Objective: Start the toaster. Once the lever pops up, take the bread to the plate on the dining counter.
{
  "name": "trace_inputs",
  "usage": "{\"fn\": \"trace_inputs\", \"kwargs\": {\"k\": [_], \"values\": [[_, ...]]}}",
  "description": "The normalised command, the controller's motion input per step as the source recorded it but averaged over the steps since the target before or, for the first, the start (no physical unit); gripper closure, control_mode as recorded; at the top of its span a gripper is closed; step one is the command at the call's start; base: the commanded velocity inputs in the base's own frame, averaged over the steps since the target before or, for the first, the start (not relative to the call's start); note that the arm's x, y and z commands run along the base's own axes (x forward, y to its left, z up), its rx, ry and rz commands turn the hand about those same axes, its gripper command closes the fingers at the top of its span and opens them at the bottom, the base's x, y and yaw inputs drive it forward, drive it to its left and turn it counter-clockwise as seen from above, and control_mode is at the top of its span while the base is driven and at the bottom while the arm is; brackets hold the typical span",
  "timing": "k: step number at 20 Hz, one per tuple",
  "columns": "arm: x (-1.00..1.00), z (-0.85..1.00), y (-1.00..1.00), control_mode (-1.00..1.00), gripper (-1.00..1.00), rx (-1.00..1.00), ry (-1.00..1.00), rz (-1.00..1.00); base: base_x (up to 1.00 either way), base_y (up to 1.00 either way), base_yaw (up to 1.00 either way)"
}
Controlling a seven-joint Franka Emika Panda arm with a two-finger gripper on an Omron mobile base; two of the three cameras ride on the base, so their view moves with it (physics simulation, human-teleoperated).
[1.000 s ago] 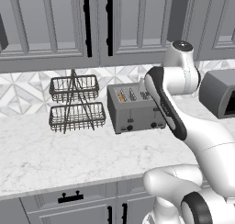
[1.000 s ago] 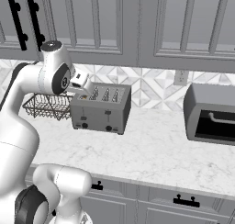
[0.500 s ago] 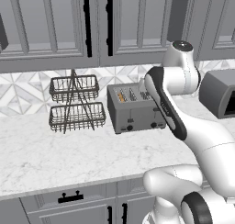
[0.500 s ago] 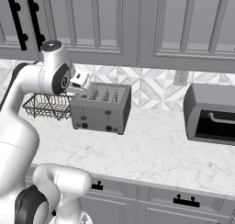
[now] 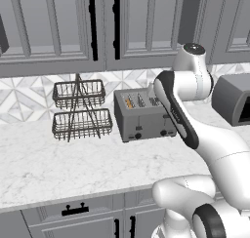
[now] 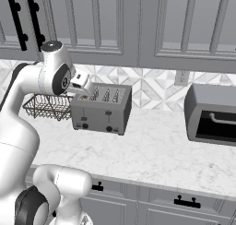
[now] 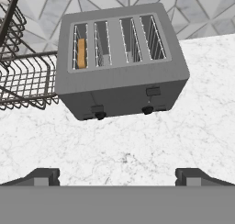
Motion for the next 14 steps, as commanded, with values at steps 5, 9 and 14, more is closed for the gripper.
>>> {"fn": "trace_inputs", "kwargs": {"k": [5,9,14], "values": [[0.0,0.0,0.0,-1.0,-1.0,0.0,0.0,0.0,0.0,0.0,0.0],[0.0,0.0,0.0,-1.0,-1.0,0.0,0.0,0.0,0.0,0.0,0.0],[0.0,0.0,0.0,-1.0,-1.0,0.0,0.0,0.0,0.0,0.0,0.0]]}}
